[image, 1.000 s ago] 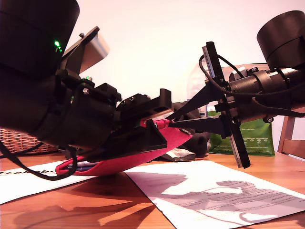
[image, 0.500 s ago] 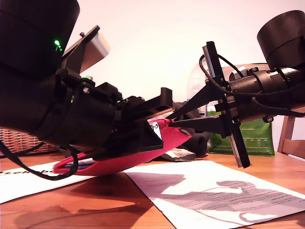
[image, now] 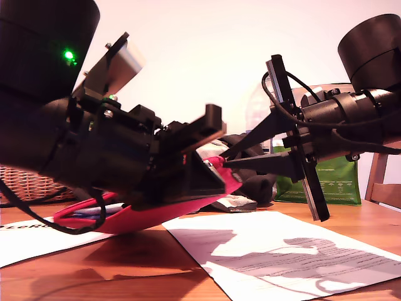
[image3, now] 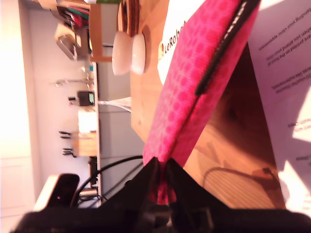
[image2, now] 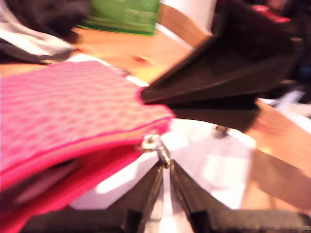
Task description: Close the zipper in the zip bag in front of you
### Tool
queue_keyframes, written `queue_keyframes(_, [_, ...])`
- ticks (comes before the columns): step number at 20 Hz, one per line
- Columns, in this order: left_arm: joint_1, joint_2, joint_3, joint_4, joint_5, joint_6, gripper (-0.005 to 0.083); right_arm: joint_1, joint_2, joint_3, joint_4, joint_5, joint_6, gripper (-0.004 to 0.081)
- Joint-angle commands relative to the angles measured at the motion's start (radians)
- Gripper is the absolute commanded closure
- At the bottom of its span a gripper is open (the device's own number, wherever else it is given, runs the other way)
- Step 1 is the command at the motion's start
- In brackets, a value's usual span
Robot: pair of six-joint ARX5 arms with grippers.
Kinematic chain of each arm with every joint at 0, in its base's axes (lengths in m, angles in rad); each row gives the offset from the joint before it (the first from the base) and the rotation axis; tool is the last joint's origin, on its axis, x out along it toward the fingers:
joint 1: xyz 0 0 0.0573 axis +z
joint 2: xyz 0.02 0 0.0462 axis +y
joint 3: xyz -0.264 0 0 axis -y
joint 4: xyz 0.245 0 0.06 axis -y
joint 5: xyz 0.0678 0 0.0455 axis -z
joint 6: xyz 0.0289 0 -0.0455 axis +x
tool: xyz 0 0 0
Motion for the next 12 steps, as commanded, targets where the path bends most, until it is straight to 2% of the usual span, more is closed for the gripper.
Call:
queue_keyframes(1, [-0.018,0.003,0.008,0.016,0.072,-0.037,0.0794,0.002,0.009,0.01,0.013,0.01,-0.025,0.078])
queue_keyframes(4, [-0.016,0.003,0.008,0.019,0.113,-0.082,0.0794,0.002,0.009,0.01,-0.003,0.013,-0.033,0.078])
queue_keyframes(8, [-0.016,0.003,0.008,0.011,0.109,-0.093,0.0794,0.002,0.009,0.01,-0.004,0.013,-0.041,0.078])
queue_keyframes(10, [-0.019,0.0,0.008,0.009,0.075,-0.082,0.0794,0.002,0.009,0.01,-0.004,0.012,-0.041,0.078])
queue_keyframes(12, [-0.024,-0.027,0.008,-0.035,-0.011,-0.082,0.0794,0.002,0.009,0.01,-0.004,0.012,-0.041,0.078])
